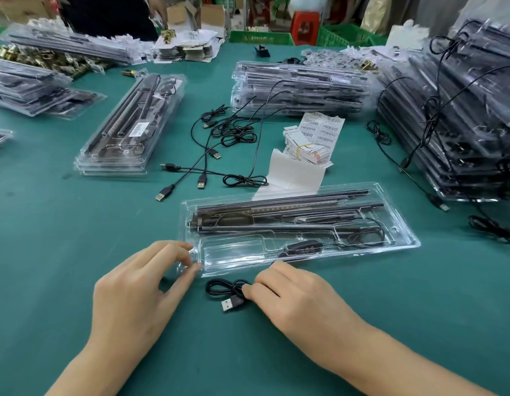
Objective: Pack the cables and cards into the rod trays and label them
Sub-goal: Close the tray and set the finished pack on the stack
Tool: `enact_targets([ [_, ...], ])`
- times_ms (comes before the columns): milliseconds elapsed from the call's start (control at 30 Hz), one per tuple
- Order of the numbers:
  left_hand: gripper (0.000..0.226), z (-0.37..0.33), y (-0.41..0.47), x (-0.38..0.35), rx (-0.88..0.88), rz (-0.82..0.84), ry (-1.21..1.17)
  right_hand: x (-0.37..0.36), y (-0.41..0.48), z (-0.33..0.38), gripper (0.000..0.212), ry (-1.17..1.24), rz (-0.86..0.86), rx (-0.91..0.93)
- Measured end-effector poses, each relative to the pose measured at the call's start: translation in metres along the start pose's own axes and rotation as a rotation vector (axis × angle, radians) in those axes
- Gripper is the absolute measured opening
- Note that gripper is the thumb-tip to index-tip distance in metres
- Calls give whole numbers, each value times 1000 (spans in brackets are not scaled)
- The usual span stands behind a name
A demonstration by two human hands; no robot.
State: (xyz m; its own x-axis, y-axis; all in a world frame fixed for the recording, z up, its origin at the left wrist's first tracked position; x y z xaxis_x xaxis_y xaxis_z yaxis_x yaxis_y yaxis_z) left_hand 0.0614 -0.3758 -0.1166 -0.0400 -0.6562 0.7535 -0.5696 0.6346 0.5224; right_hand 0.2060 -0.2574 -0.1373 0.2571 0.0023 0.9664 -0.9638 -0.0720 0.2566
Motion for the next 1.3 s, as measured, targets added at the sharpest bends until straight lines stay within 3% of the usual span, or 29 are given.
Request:
enact_targets([
  [167, 19, 0, 0, 0, 0, -3, -14, 17, -3, 1, 19, 56, -302, -4],
  [400, 17, 1, 0, 1, 16, 15, -70, 20, 2, -6, 18, 196, -468, -96],
  [600, 8, 8, -2, -2, 58, 43, -132, 29, 11, -3, 18, 43, -465, -36],
  [767, 17, 9, 0, 0, 68, 20, -139, 28, 3, 0, 18, 49, -422, 35],
  [1067, 17, 7, 1, 1, 42, 14, -125, 25, 15, -4, 15, -45, -488, -92],
  [1300, 19, -2, -3, 0, -117, -34, 61, 26, 24, -7, 24, -152, -502, -116],
])
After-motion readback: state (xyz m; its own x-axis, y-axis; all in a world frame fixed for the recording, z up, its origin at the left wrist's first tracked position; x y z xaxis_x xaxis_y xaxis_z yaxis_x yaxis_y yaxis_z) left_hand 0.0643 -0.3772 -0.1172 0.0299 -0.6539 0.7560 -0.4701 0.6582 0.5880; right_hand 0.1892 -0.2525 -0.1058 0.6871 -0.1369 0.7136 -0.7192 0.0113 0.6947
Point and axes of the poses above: each hand's wrist, its own y-axis towards the middle knuckle, its own x-axis out of the back of the hand, z = x × y, the point moved 8 cm from there along y, towards the middle knuckle, and after that the axes turned 2 degrees about x, right-handed, at the moved point
